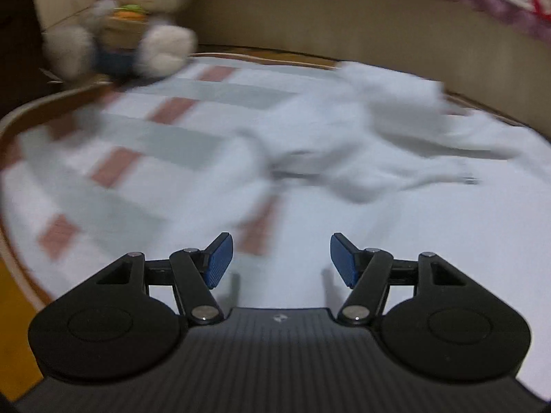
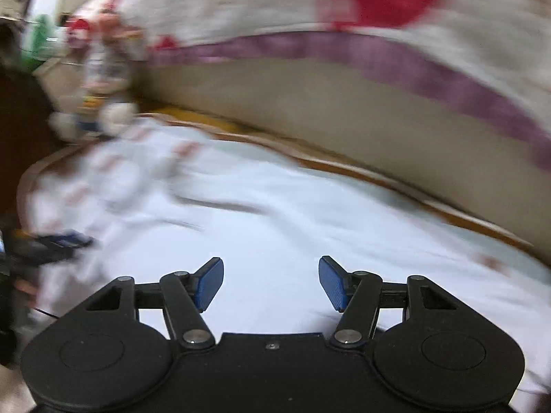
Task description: Fold clothes
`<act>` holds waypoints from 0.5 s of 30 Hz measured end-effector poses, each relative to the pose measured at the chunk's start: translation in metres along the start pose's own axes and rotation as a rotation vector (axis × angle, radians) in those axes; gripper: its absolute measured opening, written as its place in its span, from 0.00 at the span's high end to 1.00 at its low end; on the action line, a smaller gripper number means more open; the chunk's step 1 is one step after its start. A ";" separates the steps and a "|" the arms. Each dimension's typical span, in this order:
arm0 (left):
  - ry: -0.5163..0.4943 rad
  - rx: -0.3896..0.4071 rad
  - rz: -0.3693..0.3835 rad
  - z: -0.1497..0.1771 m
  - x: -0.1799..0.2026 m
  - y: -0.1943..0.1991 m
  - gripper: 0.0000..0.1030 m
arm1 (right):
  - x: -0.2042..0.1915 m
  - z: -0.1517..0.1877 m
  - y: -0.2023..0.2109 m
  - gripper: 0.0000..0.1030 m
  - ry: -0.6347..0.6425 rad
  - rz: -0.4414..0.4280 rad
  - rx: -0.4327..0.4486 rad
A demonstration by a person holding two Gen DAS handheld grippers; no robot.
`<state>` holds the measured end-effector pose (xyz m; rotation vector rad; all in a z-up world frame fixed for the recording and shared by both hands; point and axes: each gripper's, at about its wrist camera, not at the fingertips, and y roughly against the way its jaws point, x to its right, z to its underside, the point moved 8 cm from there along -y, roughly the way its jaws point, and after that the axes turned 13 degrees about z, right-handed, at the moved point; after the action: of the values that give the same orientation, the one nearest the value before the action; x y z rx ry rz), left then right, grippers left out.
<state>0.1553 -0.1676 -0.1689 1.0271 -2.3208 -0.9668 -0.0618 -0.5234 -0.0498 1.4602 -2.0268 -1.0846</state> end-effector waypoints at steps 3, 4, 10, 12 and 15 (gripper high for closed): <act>-0.007 0.009 -0.045 0.001 -0.042 0.008 0.34 | -0.069 -0.030 -0.016 0.38 0.146 -0.031 -0.001; 0.008 -0.010 -0.072 0.004 -0.058 0.007 0.34 | -0.089 -0.040 -0.023 0.38 0.206 -0.026 0.003; 0.280 -0.058 -0.162 0.029 -0.127 0.014 0.37 | -0.179 -0.064 -0.059 0.85 0.314 -0.135 -0.083; 0.334 -0.025 -0.079 0.026 -0.130 0.024 0.37 | -0.199 -0.065 -0.074 0.95 0.233 -0.204 -0.176; 0.372 -0.035 0.050 0.032 -0.125 0.031 0.36 | -0.227 -0.057 -0.094 0.94 0.171 -0.222 -0.247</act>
<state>0.2014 -0.0434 -0.1793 1.0299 -2.0060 -0.7230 0.1182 -0.3466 -0.0646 1.6123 -1.5818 -1.2038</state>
